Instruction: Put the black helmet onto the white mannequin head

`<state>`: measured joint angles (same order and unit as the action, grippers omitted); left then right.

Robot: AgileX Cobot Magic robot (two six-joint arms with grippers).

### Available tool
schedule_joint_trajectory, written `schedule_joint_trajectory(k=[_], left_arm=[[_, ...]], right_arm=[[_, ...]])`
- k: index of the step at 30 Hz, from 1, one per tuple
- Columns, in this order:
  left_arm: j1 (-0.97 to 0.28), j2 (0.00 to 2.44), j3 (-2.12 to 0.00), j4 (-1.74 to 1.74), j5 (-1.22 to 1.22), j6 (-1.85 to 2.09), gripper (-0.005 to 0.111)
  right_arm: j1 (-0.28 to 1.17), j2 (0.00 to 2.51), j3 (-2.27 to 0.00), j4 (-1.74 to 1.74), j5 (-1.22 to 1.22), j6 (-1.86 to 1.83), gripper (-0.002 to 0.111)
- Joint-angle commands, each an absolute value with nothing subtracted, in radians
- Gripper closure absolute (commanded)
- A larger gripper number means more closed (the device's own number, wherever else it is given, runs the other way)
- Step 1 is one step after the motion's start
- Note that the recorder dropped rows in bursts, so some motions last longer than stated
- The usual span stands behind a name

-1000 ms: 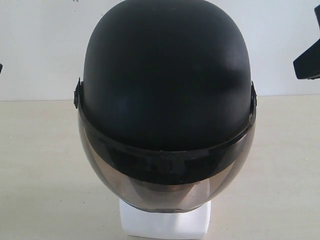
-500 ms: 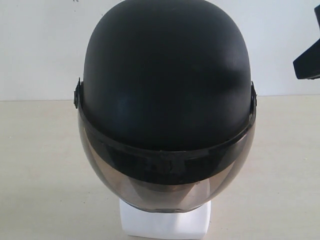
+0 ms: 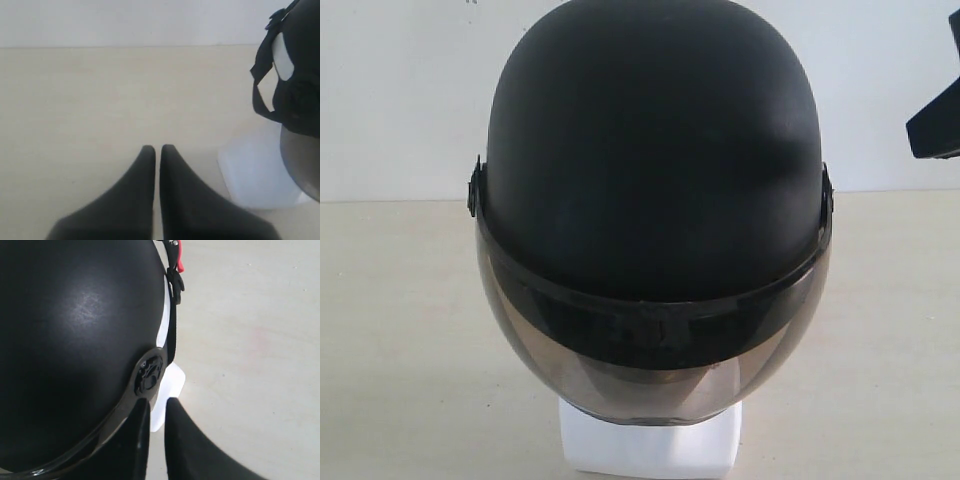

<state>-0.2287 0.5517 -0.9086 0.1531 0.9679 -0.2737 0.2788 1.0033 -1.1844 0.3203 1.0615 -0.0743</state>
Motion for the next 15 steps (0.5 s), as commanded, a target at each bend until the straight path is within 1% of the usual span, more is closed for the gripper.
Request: schedule_joint_trajectory(k=[1,3,6,15], left_arm=[[-0.232,0.504,-0.798,0.071,0.736,-0.293,0.102],[-0.232,0.481,-0.741,0.038,0.634,-0.293,0.102],[-0.232,0.448,-0.674,0.035,0.544,-0.293,0.102],[-0.232,0.368,-0.542,0.035,0.495,-0.293,0.102]], right_arm=[[0.278,0.999,-1.183,0.316,1.050,-0.080,0.096],[0.278,0.999,-1.183,0.316,1.050,-0.080,0.096],[0.278,0.999,-1.183,0.316,1.050,-0.080,0.096],[0.278,0.999,-1.183,0.319,1.050,-0.080,0.096]])
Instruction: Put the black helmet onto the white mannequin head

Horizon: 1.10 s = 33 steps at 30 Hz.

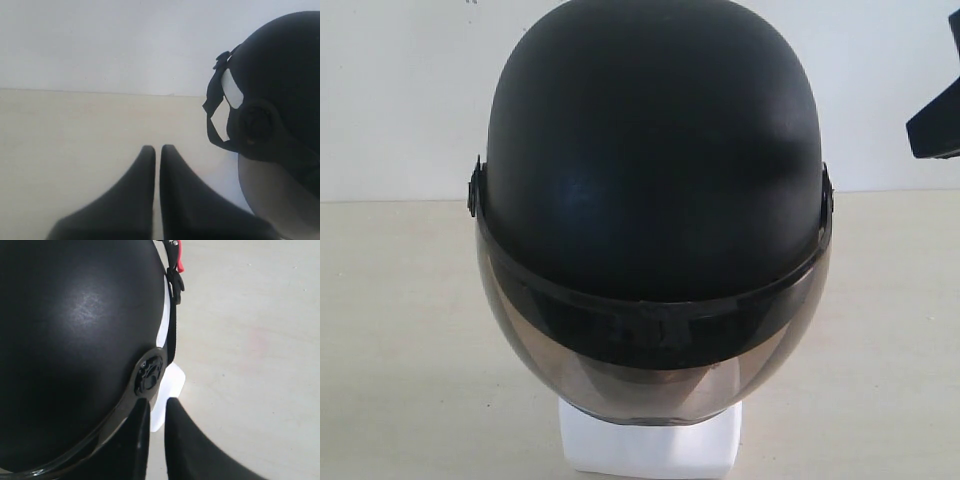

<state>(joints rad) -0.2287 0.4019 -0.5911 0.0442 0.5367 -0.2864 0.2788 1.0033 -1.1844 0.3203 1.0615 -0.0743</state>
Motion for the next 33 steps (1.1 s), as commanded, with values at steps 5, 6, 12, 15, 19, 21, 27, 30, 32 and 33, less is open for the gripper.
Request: schedule_joint_trajectory(k=[5,6,12,15,19,21,27,30,32,33], left_arm=[[-0.232,0.292,-0.474,0.027,0.424,-0.293,0.102],[-0.232,0.269,-0.461,0.027,0.402,-0.293,0.102],[-0.230,0.136,-0.354,0.027,0.251,-0.293,0.102],[-0.219,0.088,-0.282,0.027,0.174,-0.291,0.102],[-0.190,0.034,-0.165,0.027,0.097,-0.293,0.102],[-0.183,0.005,-0.118,0.027,0.071,-0.293,0.102],[-0.174,0.000,0.000,0.022,0.000,-0.293,0.102],[-0.148,0.000,0.000,0.022,0.026,-0.296,0.102],[-0.121,0.000,0.000,0.025,0.038,-0.293,0.102],[-0.102,0.000,0.000,0.025,0.048,-0.282,0.102]], right_arm=[[0.278,0.999,-1.183,0.323,1.050,-0.080,0.096],[0.278,0.999,-1.183,0.323,1.050,-0.080,0.096],[0.278,0.999,-1.183,0.323,1.050,-0.080,0.096],[0.278,0.999,-1.183,0.323,1.050,-0.080,0.096],[0.278,0.999,-1.183,0.323,1.050,-0.080,0.096],[0.278,0.999,-1.183,0.323,1.050,-0.080,0.096],[0.278,0.999,-1.183,0.323,1.050,-0.080,0.096],[0.278,0.999,-1.183,0.325,1.050,-0.080,0.096],[0.278,0.999,-1.183,0.325,1.050,-0.080,0.096],[0.278,0.999,-1.183,0.325,1.050,-0.080,0.096]])
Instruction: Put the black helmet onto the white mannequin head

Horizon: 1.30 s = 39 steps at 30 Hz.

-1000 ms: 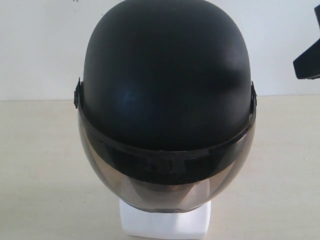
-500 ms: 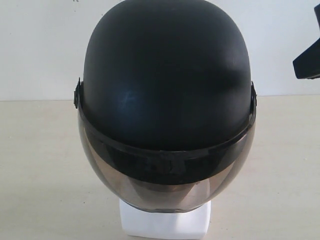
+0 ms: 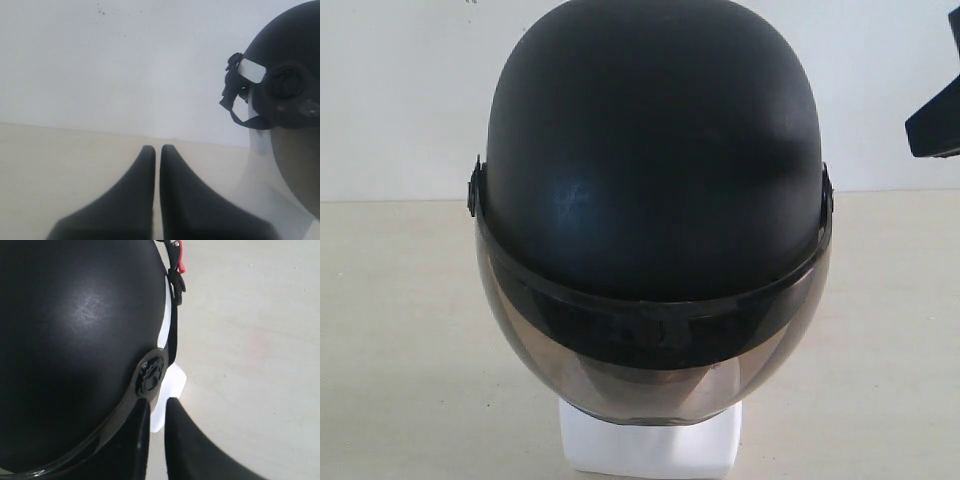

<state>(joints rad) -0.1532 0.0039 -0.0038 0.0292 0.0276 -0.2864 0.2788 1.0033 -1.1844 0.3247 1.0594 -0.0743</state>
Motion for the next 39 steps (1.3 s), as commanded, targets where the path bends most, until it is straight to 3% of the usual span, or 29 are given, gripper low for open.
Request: schedule_joint_trajectory(k=[1,10,39], left_arm=[[-0.090,0.000,0.000,0.025,0.057,-0.268,0.102],[-0.070,0.000,0.000,0.026,0.305,-0.116,0.102],[-0.057,0.000,0.000,0.026,0.311,-0.116,0.102]], right_arm=[[0.278,0.999,-1.183,0.325,1.050,-0.080,0.096],[0.278,0.999,-1.183,0.325,1.050,-0.080,0.096],[0.278,0.999,-1.183,0.325,1.050,-0.080,0.096]])
